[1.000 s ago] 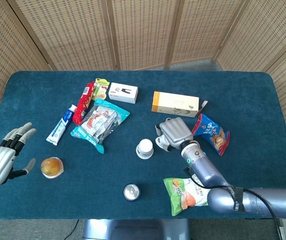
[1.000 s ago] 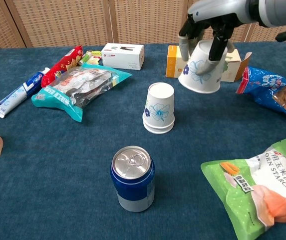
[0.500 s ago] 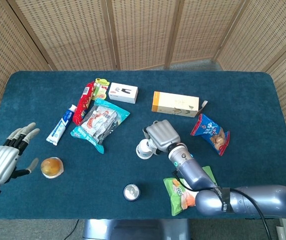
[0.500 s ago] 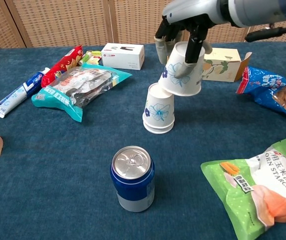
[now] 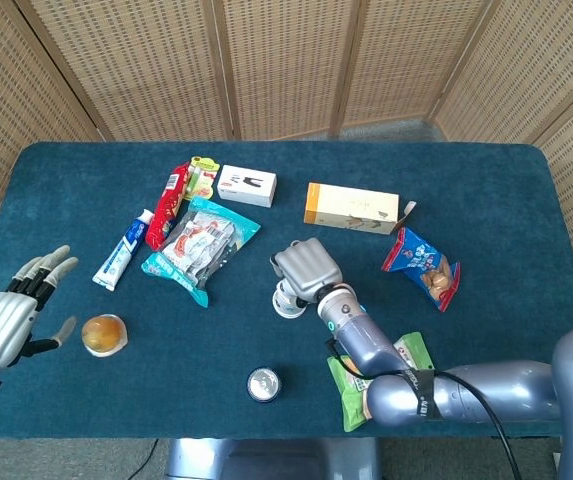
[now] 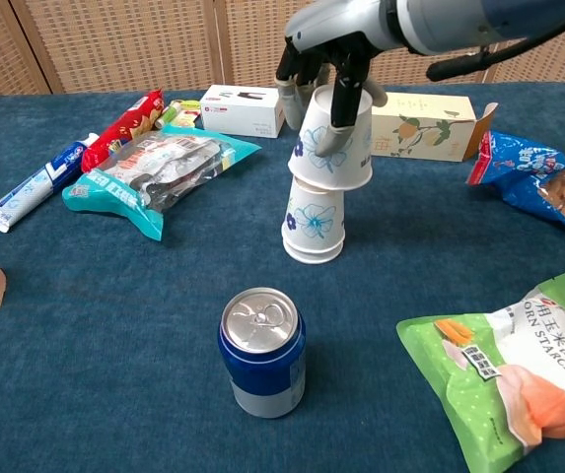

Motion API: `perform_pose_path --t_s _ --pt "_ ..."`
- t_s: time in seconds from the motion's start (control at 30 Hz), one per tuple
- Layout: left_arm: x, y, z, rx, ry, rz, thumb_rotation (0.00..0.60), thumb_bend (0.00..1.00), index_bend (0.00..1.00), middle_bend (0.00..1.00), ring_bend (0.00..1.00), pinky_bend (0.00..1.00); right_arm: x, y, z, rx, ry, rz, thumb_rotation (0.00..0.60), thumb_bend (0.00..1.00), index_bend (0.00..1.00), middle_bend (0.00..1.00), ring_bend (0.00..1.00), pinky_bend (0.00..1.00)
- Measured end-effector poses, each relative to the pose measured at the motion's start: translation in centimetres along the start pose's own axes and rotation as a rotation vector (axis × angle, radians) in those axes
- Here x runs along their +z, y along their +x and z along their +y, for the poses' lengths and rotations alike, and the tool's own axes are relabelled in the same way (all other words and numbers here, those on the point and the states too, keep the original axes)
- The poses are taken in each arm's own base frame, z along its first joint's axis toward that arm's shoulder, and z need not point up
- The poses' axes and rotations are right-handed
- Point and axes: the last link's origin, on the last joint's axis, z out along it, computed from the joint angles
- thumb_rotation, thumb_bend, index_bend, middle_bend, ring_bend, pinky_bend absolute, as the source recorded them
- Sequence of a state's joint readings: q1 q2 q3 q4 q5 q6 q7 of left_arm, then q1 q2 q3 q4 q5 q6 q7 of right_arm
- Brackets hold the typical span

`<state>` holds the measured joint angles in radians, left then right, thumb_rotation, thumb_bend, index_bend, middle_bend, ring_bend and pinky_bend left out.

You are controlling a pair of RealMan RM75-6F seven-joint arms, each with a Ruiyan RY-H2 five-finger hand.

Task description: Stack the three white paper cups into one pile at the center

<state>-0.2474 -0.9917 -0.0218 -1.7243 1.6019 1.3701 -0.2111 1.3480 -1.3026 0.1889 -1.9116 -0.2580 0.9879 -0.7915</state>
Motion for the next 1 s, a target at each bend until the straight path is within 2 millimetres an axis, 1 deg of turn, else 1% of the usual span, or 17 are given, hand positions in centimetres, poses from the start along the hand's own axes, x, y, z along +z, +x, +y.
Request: perform_pose_path --t_s 0.27,0.43,1.0 --pt "-0.21 0.03 -0.42 -0.005 0.009 0.002 0.6 0.46 0.0 0.0 0.0 0.07 0.72 -0.09 -0.5 -0.007 -0.001 -0.005 0.6 0.28 0.4 0.47 0.31 0.7" --pt "-0.22 -0.07 -0.62 -0.007 0.012 0.0 0.6 0.46 0.0 0.0 0.0 0.08 0.97 -0.34 -0.78 -0.013 0.002 -0.019 0.6 0.28 0.38 0.45 0.3 0.7" --pt "-0.07 -0.23 -0.7 -0.014 0.007 -0.001 0.6 0.46 0.0 0.0 0.0 0.08 0.75 -0.28 -0.97 -0.036 -0.003 -0.038 0.6 0.28 0.37 0.44 0.29 0.7"
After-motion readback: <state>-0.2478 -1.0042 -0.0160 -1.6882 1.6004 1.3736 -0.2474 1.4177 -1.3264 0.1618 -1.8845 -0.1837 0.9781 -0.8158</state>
